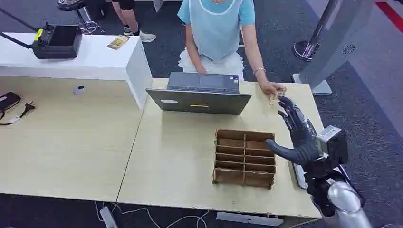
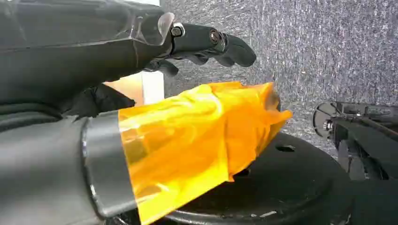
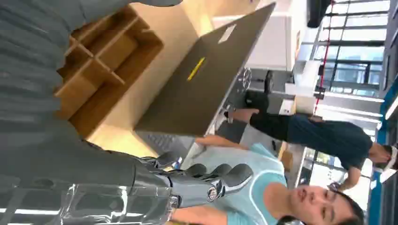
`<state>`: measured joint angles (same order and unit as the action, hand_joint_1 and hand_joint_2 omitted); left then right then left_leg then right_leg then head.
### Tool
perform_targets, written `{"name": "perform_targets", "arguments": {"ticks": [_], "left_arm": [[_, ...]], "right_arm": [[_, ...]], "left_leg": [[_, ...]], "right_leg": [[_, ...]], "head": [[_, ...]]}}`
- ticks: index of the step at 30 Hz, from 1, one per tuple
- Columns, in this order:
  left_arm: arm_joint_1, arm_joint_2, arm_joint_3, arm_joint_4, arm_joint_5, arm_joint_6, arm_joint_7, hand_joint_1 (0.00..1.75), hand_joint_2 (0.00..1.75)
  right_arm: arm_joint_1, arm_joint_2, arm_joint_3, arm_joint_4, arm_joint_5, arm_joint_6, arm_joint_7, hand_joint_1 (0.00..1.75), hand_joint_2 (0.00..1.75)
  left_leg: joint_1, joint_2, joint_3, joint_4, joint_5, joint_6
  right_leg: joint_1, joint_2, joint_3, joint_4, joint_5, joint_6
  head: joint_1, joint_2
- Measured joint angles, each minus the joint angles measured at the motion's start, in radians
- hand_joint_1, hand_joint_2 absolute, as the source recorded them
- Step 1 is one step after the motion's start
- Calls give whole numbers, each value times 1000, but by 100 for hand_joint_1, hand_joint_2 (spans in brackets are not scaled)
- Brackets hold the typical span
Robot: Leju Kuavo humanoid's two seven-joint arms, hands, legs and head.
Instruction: Pass the card to the sensor for recognition and then transmit it.
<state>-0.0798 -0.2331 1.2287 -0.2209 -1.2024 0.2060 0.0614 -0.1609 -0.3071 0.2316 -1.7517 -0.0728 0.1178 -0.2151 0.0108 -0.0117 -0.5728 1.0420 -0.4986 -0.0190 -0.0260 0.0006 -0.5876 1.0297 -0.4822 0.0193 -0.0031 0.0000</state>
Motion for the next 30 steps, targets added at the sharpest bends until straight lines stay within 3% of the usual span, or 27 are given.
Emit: {"name": "perform_targets", "arguments": {"ticks": [10,19,25,30], "left_arm": [[0,0,-1,0,-4,-11,5,0,0],[-1,0,-20,0,-36,-35,13,0,0],[-3,4,-50,0,-75,-53,15,0,0],[-5,7,-70,0,-89,-62,15,0,0]], "right_arm": [[-197,1,57,31,266,-124,75,0,175],[-414,30,129,111,625,-265,177,0,175],[-570,58,158,220,908,-309,258,0,175],[-667,76,169,323,1004,-313,279,0,175]], "left_leg": [[0,0,0,0,1,0],[0,0,0,0,1,-1],[0,0,0,0,1,-1],[0,-1,-1,0,2,-1]], "right_leg": [[0,0,0,0,0,0],[0,0,0,1,1,0],[0,0,0,1,1,0],[0,0,0,1,1,-1]], "head": [[0,0],[0,0],[1,0],[0,0]]}}
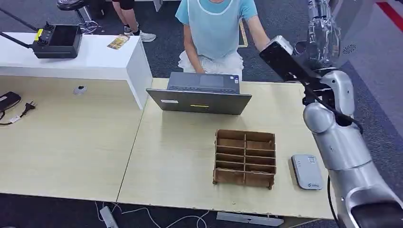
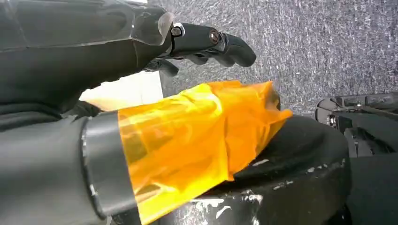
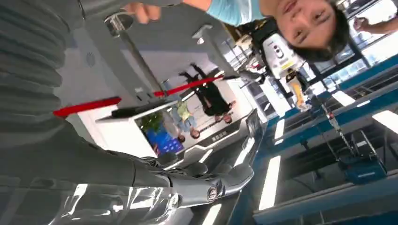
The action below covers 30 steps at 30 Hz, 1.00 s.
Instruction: Pass the card to the sensor for recognition and then transmit it.
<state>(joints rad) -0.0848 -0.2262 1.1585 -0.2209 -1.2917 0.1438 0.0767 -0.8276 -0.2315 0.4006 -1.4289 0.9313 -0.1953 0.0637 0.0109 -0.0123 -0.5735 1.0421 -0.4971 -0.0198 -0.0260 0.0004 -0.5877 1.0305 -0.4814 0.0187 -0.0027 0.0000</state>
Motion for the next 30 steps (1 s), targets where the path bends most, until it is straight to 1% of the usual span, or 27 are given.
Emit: {"name": "perform_targets", "arguments": {"ticks": [6,14,20,25,30], "left_arm": [[-3,5,-24,0,-18,-6,2,0,0],[-4,9,-50,0,-37,-11,3,0,0],[-4,12,-64,0,-39,-11,8,0,0],[-4,12,-68,0,-39,-11,10,0,0],[-4,12,-71,0,-39,-11,10,0,0]], "right_arm": [[-131,25,25,170,119,28,46,0,175],[-255,55,53,381,206,34,89,0,175],[-305,65,62,508,252,21,104,0,175],[-321,68,63,567,271,10,114,0,175],[-326,68,62,597,303,-5,121,0,175]], "left_leg": [[0,0,0,0,0,0],[0,0,0,0,1,0],[0,0,0,0,1,0],[0,0,0,0,1,0],[0,0,0,0,1,0]], "right_leg": [[0,0,0,0,0,0],[0,0,0,0,0,0],[0,0,0,0,0,0],[0,0,0,0,0,0],[0,0,-1,0,0,0]], "head": [[0,0],[0,0],[0,0],[0,0],[0,0]]}}
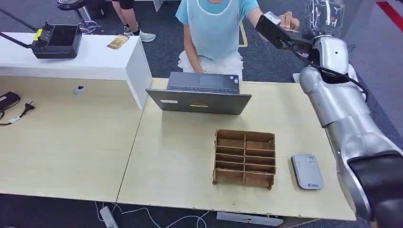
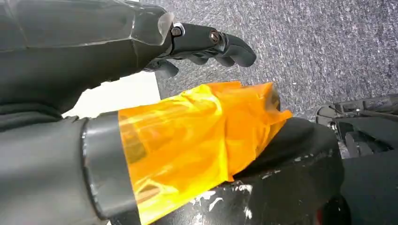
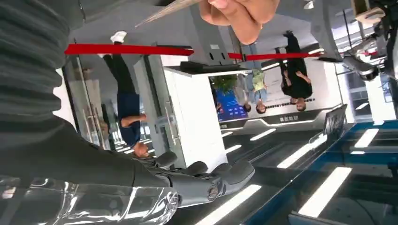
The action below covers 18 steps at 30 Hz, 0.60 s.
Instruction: Pass the card to the sensor for recognition and then transmit it.
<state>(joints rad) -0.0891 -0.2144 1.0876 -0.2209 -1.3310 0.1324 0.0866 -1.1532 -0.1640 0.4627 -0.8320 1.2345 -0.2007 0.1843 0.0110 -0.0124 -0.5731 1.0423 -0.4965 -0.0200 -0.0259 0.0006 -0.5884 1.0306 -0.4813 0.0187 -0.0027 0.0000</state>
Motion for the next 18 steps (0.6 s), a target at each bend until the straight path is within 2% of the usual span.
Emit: {"name": "perform_targets", "arguments": {"ticks": [2,3,4,5,6,8,18], "left_arm": [[0,0,0,0,-1,0,0,0,0],[0,0,-1,0,-3,0,0,0,0],[0,0,-1,0,-4,0,0,0,0],[0,0,-1,0,-6,0,1,0,0],[0,0,-1,0,-6,0,1,0,0],[0,0,-1,0,-6,0,1,0,0],[0,0,-2,0,-6,1,2,0,0]], "right_arm": [[-3,0,0,9,3,0,1,2,175],[-5,0,0,13,6,0,1,28,175],[-8,0,-1,17,7,0,1,28,175],[-10,0,-2,19,10,-1,1,145,175],[-11,0,-4,22,10,-1,1,169,175],[-15,0,-6,26,10,-1,2,175,175],[-22,0,-20,34,1,0,1,175,175]], "left_leg": [[0,0,0,0,0,0],[0,0,0,0,0,0],[0,0,0,0,0,0],[0,0,0,0,0,0],[0,0,0,0,0,0],[0,0,0,0,0,0],[0,0,0,0,0,0]], "right_leg": [[0,0,0,0,0,0],[0,0,0,0,0,0],[0,0,0,0,0,0],[0,0,0,0,0,0],[0,0,0,0,0,0],[0,0,0,0,0,0],[0,0,0,0,0,0]], "head": [[0,0],[0,0],[0,0],[0,0],[0,0],[0,0],[0,0]]}}
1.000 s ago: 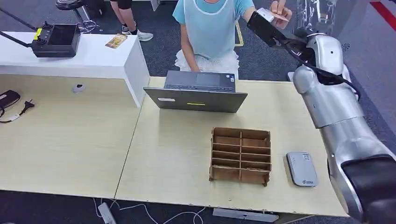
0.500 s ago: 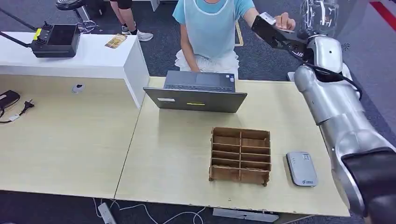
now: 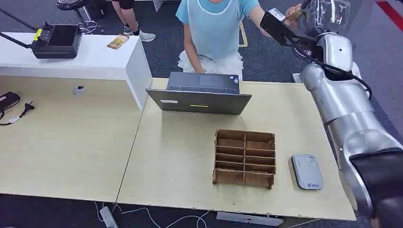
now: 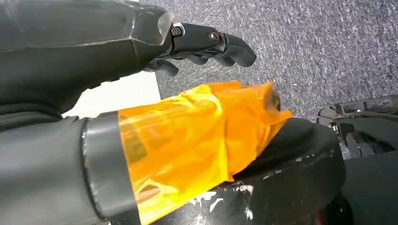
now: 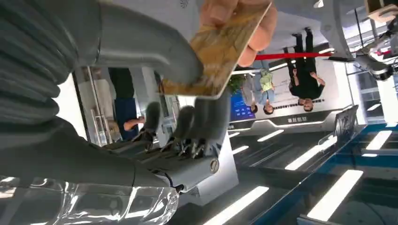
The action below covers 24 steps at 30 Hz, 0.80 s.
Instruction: Pass the card to the sensor for recognition and then transmit it.
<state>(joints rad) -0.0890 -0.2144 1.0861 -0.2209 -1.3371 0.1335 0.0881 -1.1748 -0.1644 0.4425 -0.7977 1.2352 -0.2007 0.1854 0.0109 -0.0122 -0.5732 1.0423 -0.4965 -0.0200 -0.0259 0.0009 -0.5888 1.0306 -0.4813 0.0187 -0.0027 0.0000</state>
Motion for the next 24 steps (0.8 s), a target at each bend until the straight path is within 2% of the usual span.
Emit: {"name": "perform_targets", "arguments": {"ticks": [24], "left_arm": [[0,-1,0,0,9,4,0,0,0]], "right_arm": [[-1,0,-39,5,-51,0,-10,175,175]], "left_leg": [[0,0,0,0,0,0]], "right_leg": [[0,0,0,0,0,0]], "head": [[0,0]]}}
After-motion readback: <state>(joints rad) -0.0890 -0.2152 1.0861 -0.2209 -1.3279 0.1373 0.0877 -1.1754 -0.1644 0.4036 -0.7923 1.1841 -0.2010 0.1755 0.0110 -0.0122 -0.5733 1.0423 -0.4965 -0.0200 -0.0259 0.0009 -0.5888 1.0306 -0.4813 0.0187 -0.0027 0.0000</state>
